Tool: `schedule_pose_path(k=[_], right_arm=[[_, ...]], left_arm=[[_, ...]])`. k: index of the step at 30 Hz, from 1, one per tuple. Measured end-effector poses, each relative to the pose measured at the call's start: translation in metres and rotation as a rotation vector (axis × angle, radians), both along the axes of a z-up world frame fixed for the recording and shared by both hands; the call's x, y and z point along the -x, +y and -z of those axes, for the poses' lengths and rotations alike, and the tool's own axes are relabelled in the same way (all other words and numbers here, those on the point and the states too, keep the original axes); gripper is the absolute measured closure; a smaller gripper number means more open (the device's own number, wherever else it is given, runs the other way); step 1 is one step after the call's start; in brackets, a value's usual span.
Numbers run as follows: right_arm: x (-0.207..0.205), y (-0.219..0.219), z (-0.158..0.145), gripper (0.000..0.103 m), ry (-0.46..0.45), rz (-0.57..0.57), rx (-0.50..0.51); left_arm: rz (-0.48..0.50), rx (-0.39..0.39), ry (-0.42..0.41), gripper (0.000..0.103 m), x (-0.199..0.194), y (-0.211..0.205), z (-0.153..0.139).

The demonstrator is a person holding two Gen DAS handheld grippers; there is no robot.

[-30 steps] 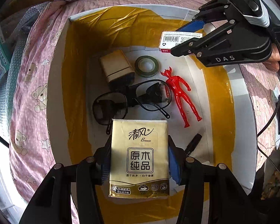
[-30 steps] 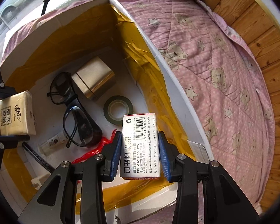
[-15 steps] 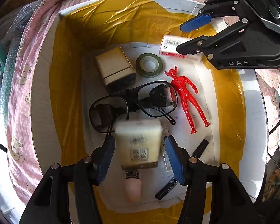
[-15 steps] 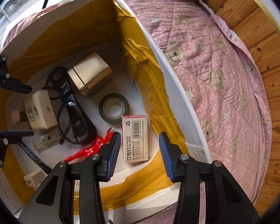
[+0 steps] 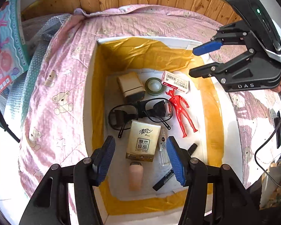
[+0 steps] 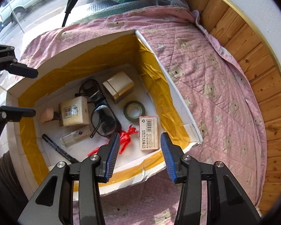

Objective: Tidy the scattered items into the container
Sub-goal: 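Raise both open tools above the filled box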

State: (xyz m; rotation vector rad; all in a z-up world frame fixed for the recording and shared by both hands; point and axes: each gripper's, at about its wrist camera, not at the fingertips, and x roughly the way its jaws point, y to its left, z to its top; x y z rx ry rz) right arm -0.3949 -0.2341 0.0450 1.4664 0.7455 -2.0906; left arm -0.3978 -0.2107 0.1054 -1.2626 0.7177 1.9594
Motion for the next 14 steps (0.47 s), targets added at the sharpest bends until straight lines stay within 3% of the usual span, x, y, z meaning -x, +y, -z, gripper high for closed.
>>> schedule_pose_path(k=[4, 8, 14], right_arm=[[-0.060, -0.018, -0.007, 0.055, 0.032, -0.080, -0.076], [-0.111, -0.028, 0.005, 0.055, -0.069, -0.125, -0.078], [-0.153, -0.035, 0.011, 0.055, -0.086, -0.115, -0.057]], left_arm=[[-0.012, -0.041, 0.066, 0.045, -0.039, -0.024, -0.027], [-0.006, -0.095, 0.054, 0.045, -0.082, -0.043, -0.039], [0.012, -0.152, 0.072, 0.045, -0.135, -0.063, -0.053]])
